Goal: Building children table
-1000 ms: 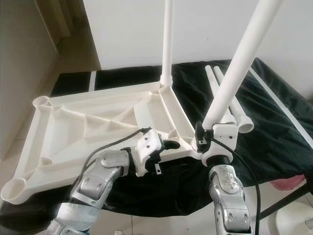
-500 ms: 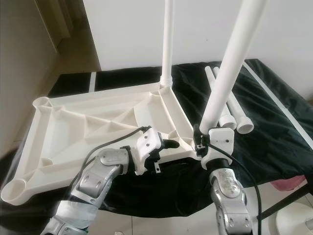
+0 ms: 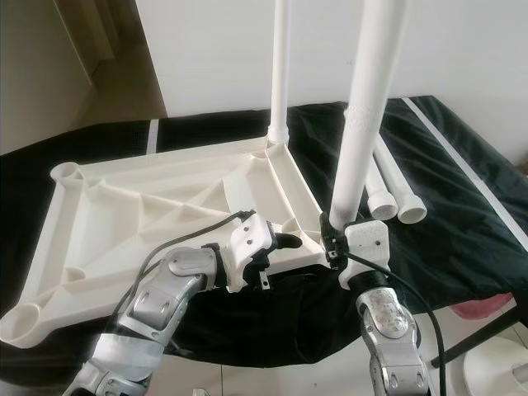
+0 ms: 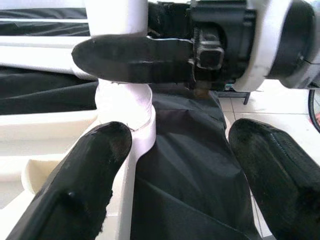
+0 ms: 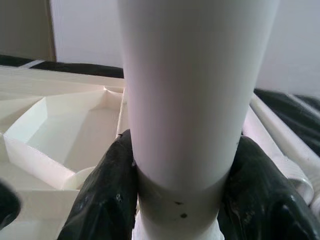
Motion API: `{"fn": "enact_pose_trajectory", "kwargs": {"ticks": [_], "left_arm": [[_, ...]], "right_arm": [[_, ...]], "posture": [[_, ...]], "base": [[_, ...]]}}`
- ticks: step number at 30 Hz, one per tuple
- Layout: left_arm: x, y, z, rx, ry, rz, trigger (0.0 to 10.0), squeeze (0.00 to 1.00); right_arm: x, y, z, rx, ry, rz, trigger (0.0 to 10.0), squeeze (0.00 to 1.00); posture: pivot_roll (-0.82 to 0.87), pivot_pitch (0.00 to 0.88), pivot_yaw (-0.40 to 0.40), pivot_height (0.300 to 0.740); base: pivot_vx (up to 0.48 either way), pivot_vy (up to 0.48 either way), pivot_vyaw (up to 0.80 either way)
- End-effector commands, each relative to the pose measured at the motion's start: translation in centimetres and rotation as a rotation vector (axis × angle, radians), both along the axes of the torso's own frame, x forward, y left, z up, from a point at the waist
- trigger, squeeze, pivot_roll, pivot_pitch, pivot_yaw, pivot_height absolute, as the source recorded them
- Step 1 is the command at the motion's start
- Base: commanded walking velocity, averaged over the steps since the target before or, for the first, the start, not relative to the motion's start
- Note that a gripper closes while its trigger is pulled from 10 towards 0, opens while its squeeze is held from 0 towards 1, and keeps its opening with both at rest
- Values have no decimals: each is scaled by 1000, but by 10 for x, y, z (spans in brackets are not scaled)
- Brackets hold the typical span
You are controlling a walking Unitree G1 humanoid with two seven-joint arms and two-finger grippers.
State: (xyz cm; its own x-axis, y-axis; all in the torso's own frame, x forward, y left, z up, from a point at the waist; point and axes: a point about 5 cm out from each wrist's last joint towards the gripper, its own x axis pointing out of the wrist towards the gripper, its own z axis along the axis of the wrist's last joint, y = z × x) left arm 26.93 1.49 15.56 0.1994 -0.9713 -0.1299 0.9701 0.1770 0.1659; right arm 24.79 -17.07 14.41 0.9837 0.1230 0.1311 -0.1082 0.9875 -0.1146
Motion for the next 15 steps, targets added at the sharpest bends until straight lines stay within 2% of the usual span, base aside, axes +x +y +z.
{"fn": "enact_pose_trajectory", "kwargs": {"ticks": [1, 15], "left_arm": [[2, -1, 3, -8, -10, 43, 10000, 0], [2, -2, 4, -5, -10, 39, 10000, 0]], "right_arm": [[-1, -1, -24, 67, 150, -9, 10000, 0], [7, -4, -27, 123, 237, -35, 10000, 0]], "posture": [[-51, 17, 30, 740], [-49, 12, 32, 740]], "base": [[0, 0, 0], [0, 0, 0]]}}
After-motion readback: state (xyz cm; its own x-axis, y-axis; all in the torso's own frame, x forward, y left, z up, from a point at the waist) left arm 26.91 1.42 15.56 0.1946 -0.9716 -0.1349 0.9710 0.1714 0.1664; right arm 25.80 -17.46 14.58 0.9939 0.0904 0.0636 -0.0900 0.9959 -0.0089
